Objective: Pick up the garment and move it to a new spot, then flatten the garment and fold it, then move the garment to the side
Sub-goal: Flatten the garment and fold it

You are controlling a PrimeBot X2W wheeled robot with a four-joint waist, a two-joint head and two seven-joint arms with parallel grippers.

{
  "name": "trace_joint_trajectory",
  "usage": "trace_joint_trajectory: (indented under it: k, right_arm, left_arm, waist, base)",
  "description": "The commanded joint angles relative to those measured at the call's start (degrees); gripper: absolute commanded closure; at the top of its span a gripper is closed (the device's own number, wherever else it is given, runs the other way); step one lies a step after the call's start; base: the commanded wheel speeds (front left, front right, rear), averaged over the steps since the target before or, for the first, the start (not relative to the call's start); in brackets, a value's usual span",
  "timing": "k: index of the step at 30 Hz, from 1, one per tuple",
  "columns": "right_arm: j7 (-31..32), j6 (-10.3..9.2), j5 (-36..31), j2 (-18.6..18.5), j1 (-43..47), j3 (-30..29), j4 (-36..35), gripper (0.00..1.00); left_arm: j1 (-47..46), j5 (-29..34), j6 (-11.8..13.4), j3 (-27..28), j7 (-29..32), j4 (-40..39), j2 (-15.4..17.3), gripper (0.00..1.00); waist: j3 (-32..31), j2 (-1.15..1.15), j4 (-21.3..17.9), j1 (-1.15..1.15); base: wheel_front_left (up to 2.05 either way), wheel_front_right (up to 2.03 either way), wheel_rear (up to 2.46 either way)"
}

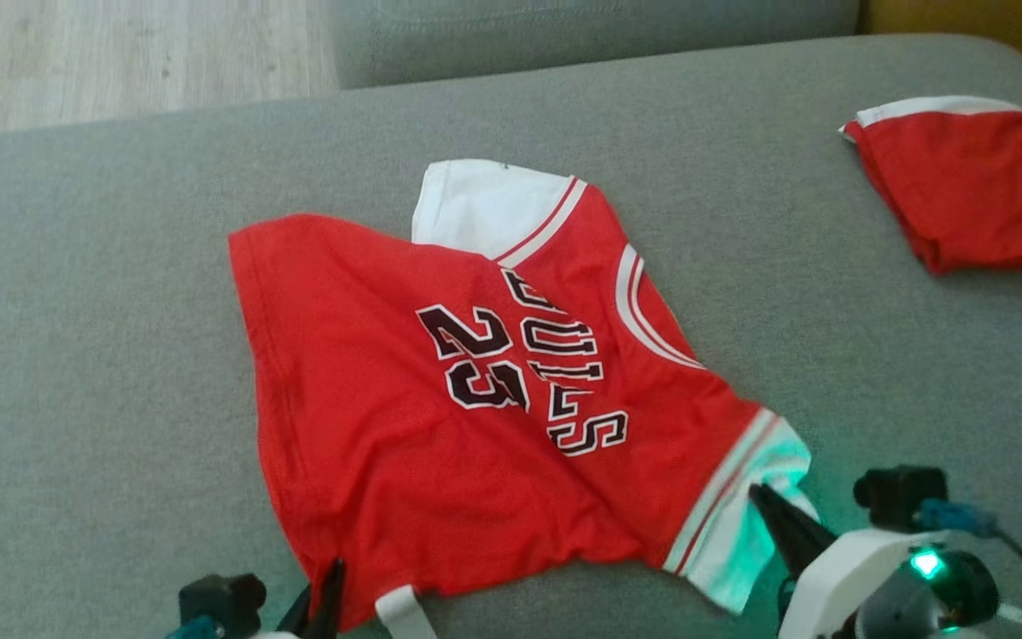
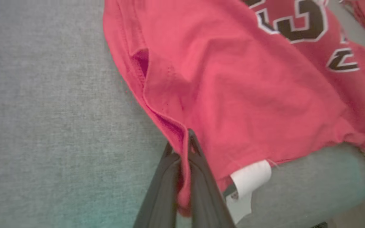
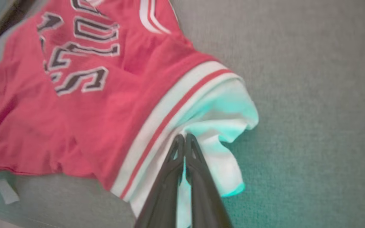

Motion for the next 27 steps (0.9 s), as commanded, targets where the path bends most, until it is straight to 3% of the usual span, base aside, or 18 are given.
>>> trace_joint_trajectory:
  k: [1, 8, 17, 24, 27]
  right_arm:
    - [-0.6, 0.40, 0.7, -0.5, -0.8, 0.7, -2.9, 1.00]
    - [-0.5, 0.40, 6.2, 0.7, 0.0, -2.8, -11.6, 1.00]
    - [0.8, 0.40, 18.7, 2.4, -2.3, -11.3, -25.7, 1.00]
    - [4.8, 0.40, 25.5, 2.8, -10.0, -17.8, -36.8, 1.00]
    - [9.2, 0.40, 27.8, 2.8, -19.9, -19.6, -39.4, 1.00]
  left_arm:
    - [-1.2, -0.5, -0.1, 1.5, 0.2, -3.0, -0.1, 1.00]
    - [1.7, -4.6, 0.5, 3.3, 2.2, -15.8, -0.2, 1.00]
    - [1.2, -12.6, -0.1, 6.2, 6.6, -33.7, 0.7, 1.00]
    - [-8.1, -21.5, 0.5, 9.5, 13.5, -47.4, 2.9, 1.00]
    - [-18.9, -27.0, 3.0, 11.3, 19.3, -49.8, 4.5, 1.00]
  waist:
    - [-0.6, 0.00, -0.2, -0.01]
    - [-2.9, 0.00, -0.8, -0.01]
    - [-4.6, 0.00, -0.9, -0.01]
    - [-4.0, 0.00, -1.5, -0.01]
    - [-2.1, 0.00, -2.2, -0.01]
  base:
    - [0.00, 0.00, 0.00]
    - [0.00, 0.00, 0.00]
    - [0.00, 0.00, 0.00]
    - [0.00, 0.00, 0.00]
    - [0.00, 0.00, 0.00]
